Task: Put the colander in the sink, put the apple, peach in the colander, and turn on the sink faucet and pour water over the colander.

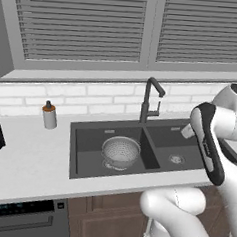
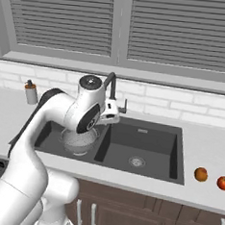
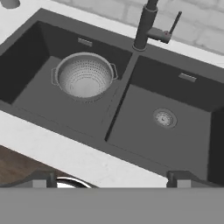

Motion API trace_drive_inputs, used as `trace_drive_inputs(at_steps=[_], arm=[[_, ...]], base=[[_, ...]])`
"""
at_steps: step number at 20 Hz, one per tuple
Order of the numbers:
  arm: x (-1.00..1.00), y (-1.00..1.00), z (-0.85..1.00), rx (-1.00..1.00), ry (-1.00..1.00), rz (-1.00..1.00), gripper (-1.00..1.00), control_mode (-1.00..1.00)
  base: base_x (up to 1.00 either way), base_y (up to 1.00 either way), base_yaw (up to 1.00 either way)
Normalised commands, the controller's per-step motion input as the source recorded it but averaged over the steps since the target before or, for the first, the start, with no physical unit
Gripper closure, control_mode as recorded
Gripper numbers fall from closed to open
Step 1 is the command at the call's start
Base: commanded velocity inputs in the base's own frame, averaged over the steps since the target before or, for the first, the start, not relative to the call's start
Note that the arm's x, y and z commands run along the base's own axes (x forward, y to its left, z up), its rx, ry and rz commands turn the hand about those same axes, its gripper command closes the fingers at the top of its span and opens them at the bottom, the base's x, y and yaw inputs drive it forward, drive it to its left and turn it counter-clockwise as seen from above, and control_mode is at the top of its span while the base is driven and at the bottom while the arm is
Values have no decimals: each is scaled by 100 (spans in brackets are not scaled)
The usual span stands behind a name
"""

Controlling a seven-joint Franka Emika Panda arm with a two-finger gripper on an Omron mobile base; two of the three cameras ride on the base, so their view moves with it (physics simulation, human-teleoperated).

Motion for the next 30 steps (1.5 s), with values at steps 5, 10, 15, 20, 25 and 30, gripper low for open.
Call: trace_drive_inputs(at_steps=[5, 10, 15, 20, 25, 30], arm=[[1, -100, 1, 0, 9, -36, -100, -100], [9, -100, -2, 0, 6, -30, -100, -100], [13, -100, -8, 0, 5, -25, -100, -100], [8, -99, -10, 0, 5, -19, -100, -100], [0, -93, -10, 0, 3, -17, -100, -100], [0, -71, -23, 0, 5, -14, -100, -100]], base=[[0, 0, 0], [0, 0, 0], [0, 0, 0], [0, 0, 0], [0, 0, 0], [0, 0, 0]])
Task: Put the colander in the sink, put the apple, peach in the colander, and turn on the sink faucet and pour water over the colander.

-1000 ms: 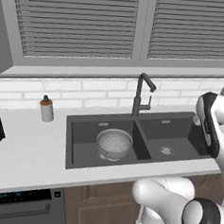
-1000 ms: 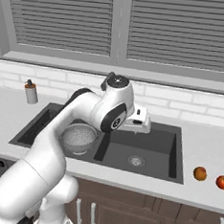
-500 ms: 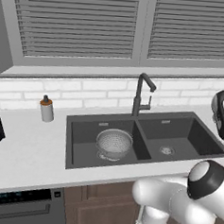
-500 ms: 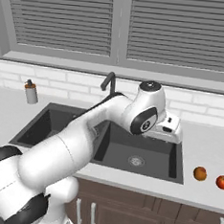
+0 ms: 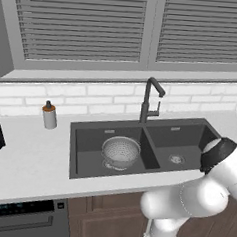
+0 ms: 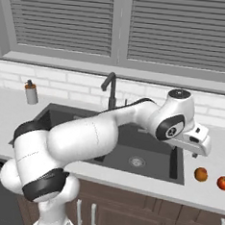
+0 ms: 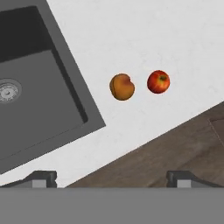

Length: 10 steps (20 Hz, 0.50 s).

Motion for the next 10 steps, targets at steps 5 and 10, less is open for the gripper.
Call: trace_drive_inputs(at_steps=[5, 10], arm=[[1, -47, -41, 2, 6, -10, -100, -100], [16, -22, -51, 5, 3, -6, -100, -100]], base=[[0, 0, 0], [0, 0, 0]])
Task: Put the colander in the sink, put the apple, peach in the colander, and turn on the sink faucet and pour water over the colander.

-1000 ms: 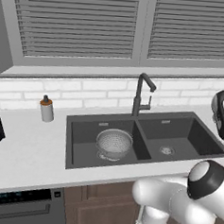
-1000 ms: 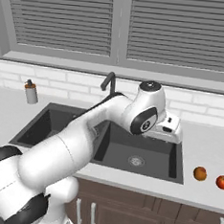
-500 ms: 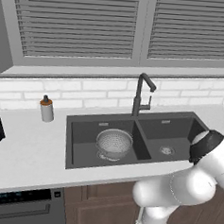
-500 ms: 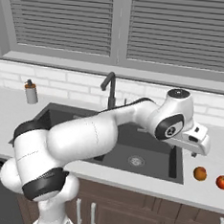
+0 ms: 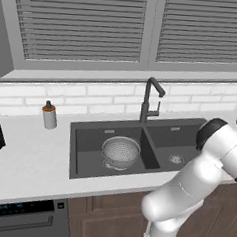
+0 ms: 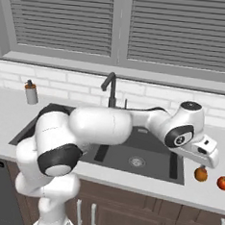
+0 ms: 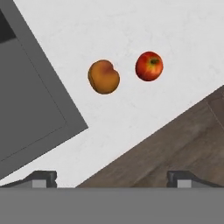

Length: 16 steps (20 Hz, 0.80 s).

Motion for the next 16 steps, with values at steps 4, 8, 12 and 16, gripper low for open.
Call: trace_drive_inputs(at_steps=[4, 8, 12, 16], arm=[[40, -9, -38, 11, 0, 0, -100, -100], [46, -15, -27, 10, 0, 0, -100, -100], [36, -29, -23, 5, 0, -3, -100, -100], [17, -34, -17, 0, 0, -5, -100, -100]], base=[[0, 0, 0], [0, 0, 0], [0, 0, 0], [0, 0, 0]])
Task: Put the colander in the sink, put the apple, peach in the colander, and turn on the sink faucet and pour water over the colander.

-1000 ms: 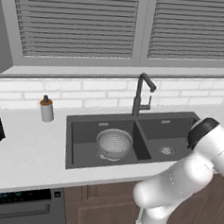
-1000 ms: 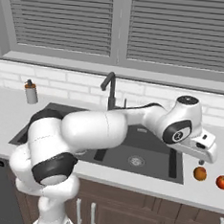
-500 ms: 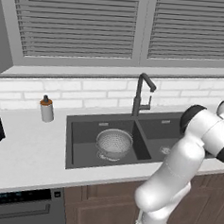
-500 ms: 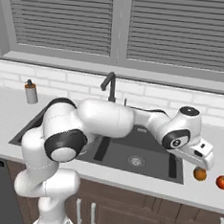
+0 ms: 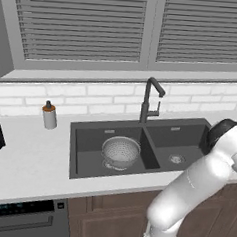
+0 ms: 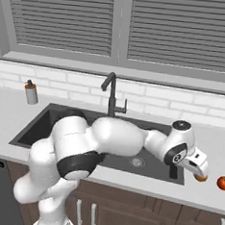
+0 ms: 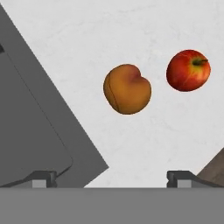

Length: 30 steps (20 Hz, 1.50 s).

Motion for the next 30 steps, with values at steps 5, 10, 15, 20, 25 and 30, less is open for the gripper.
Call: trace_drive_inputs(at_steps=[5, 10, 15, 20, 25, 30], arm=[[6, -41, -4, 0, 0, -5, -100, -100], [5, -37, 0, 1, 0, -4, -100, -100], [6, -27, -2, 6, 0, -3, -100, -100], [14, -15, -8, 9, 0, -1, -100, -100], [11, -9, -13, 8, 0, -1, -100, -100], [13, -6, -19, 7, 0, -1, -100, -100]], base=[[0, 0, 0], [0, 0, 0], [0, 0, 0], [0, 0, 0], [0, 0, 0], [0, 0, 0]])
